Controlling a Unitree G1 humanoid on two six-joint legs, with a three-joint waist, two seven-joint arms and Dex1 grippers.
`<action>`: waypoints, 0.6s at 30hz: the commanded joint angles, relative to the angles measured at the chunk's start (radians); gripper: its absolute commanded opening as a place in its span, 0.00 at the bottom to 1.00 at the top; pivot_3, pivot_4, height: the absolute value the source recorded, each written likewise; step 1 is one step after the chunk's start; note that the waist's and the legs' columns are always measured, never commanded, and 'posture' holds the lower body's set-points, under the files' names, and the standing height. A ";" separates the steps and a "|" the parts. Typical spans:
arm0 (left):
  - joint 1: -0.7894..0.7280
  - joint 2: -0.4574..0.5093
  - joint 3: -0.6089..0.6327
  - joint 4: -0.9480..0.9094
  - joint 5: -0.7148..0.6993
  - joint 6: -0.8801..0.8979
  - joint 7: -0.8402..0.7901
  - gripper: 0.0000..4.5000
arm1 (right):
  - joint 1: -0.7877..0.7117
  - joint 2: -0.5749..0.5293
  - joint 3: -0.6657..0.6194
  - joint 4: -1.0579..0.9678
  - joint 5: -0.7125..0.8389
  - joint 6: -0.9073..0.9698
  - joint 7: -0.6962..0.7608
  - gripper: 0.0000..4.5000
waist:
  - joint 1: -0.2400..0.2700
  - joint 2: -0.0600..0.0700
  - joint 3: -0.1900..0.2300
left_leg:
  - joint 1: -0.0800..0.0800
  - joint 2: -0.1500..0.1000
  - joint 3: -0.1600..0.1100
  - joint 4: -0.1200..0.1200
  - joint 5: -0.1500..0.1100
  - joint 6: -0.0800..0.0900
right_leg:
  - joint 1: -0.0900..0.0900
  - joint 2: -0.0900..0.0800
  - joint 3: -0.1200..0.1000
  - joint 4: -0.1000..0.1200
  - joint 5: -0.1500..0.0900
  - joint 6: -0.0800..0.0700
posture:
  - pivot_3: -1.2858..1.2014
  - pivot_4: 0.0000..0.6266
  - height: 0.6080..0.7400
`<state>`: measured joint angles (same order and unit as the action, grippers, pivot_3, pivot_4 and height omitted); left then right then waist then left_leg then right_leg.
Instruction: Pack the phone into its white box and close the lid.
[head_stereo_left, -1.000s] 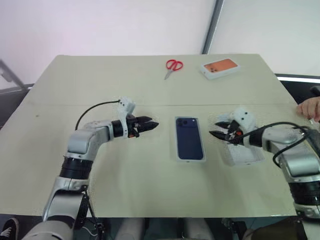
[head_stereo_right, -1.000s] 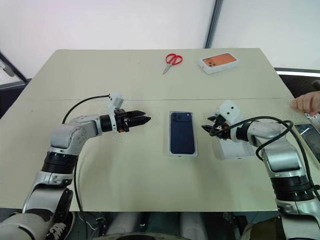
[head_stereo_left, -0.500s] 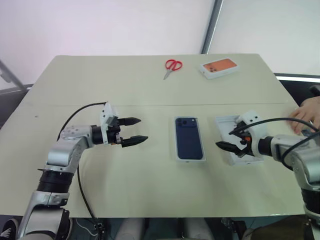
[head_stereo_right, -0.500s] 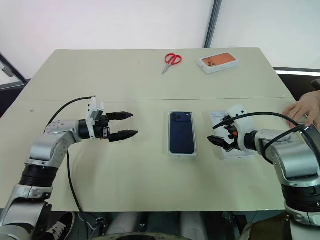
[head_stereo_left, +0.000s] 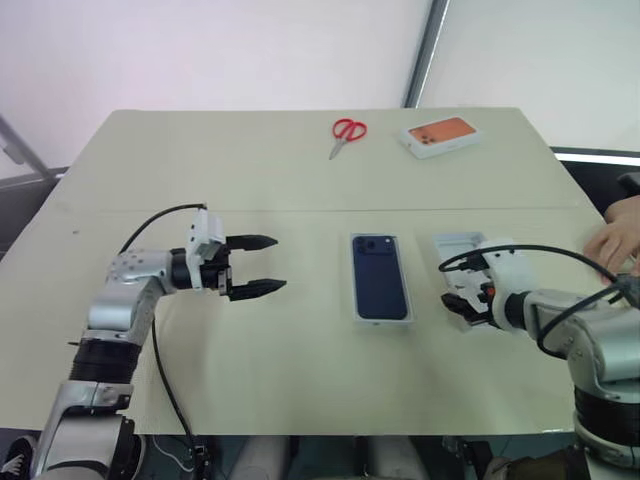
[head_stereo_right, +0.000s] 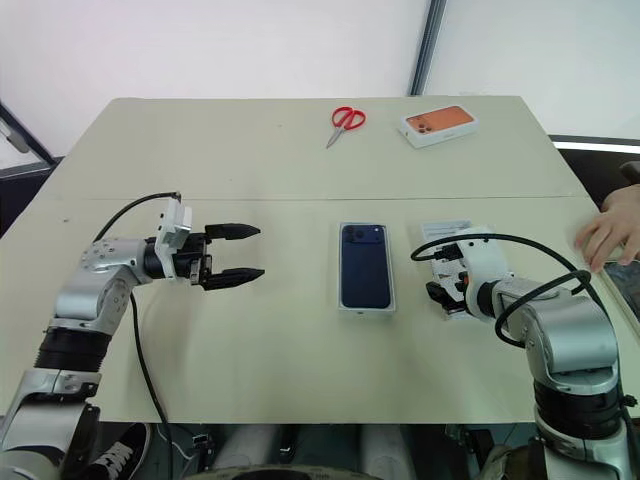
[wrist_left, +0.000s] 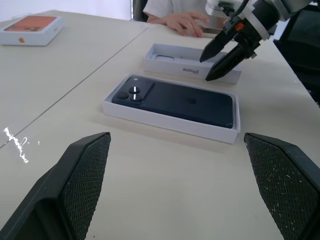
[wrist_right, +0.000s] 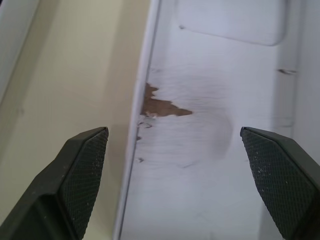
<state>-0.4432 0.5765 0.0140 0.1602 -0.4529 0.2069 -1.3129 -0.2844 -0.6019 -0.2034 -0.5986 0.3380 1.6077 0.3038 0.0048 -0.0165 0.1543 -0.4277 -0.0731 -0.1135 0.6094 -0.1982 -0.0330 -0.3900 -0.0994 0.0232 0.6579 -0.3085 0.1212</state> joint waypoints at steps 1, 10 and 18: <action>0.007 -0.007 0.003 -0.040 -0.004 -0.018 0.013 1.00 | -0.020 -0.011 0.013 -0.053 0.032 0.007 -0.054 0.98 | -0.003 0.000 0.000 | 0.000 0.000 0.000 0.000 0.000 0.000 | 0.000 0.000 0.000 0.000 0.000 0.000 | 0.52 0.24 1.00; 0.026 0.008 0.021 -0.055 0.005 -0.011 0.053 1.00 | -0.030 -0.003 0.049 -0.019 0.084 0.007 -0.139 0.46 | -0.017 0.000 0.000 | 0.000 0.000 -0.001 0.000 0.000 0.000 | 0.000 0.001 0.000 0.001 0.000 0.000 | 0.52 0.24 1.00; 0.032 0.015 0.024 -0.073 0.000 0.001 0.075 1.00 | -0.010 0.054 0.065 0.018 0.060 0.007 -0.211 0.01 | -0.018 0.000 0.000 | 0.001 0.000 -0.001 0.000 0.000 0.000 | 0.001 0.001 0.000 0.001 0.000 0.000 | 0.52 0.24 1.00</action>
<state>-0.4045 0.5793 0.0157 0.1141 -0.4412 0.2096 -1.2415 -0.3012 -0.5620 -0.1424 -0.5982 0.4097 1.6076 0.1146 -0.0135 -0.0166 0.1542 -0.4270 -0.0728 -0.1143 0.6099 -0.1982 -0.0327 -0.3891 -0.0982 0.0229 0.6590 -0.3086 0.1213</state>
